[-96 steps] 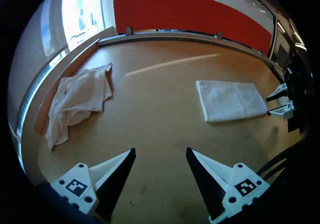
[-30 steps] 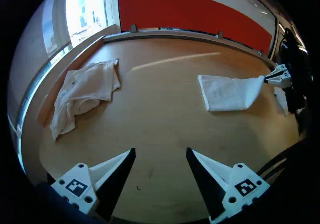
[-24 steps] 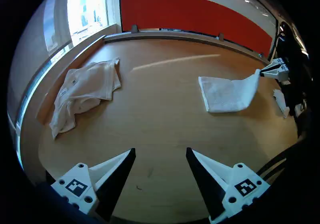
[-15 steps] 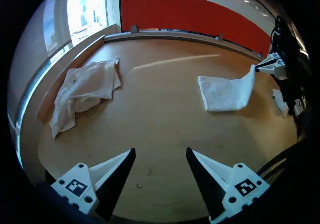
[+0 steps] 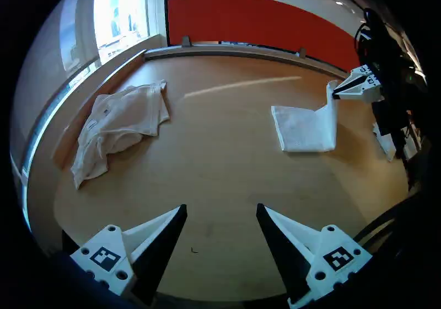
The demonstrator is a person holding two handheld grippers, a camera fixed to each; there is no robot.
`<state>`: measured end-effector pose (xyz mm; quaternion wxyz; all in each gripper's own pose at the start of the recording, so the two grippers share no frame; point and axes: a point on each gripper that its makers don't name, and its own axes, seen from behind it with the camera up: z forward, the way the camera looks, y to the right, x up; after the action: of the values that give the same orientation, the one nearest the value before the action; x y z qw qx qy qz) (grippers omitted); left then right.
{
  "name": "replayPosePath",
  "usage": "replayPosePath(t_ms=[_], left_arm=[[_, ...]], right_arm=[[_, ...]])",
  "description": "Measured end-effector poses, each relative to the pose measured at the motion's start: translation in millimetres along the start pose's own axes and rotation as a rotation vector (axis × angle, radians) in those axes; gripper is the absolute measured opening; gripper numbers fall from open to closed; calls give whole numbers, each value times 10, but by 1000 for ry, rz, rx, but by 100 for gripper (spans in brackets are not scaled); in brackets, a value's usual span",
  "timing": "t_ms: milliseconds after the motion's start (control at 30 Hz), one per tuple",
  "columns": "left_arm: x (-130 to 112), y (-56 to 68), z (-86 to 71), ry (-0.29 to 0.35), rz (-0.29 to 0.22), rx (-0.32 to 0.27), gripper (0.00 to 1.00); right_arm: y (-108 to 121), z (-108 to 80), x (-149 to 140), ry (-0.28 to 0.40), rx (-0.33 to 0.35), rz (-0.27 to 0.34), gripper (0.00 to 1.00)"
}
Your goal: Fold towel
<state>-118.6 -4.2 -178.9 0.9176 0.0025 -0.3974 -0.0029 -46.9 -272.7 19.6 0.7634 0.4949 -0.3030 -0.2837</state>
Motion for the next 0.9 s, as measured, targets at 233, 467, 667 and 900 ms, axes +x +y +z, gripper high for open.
replayPosePath(t_ms=[233,467,667,900], left_arm=[[-29,-18,-84,14,-25,1,93],[-102,-32,-122,14,-41,6,94],[-132,-29,-121,13,-55,5,94],[-124,-23,-112,12,-55,1,94]], right_arm=[[-354,409,138,-32,83,-53,3],[-670,763,50,-83,151,-52,3],[-735,842,-8,-103,160,-49,4],[-715,807,6,-99,159,-35,30]])
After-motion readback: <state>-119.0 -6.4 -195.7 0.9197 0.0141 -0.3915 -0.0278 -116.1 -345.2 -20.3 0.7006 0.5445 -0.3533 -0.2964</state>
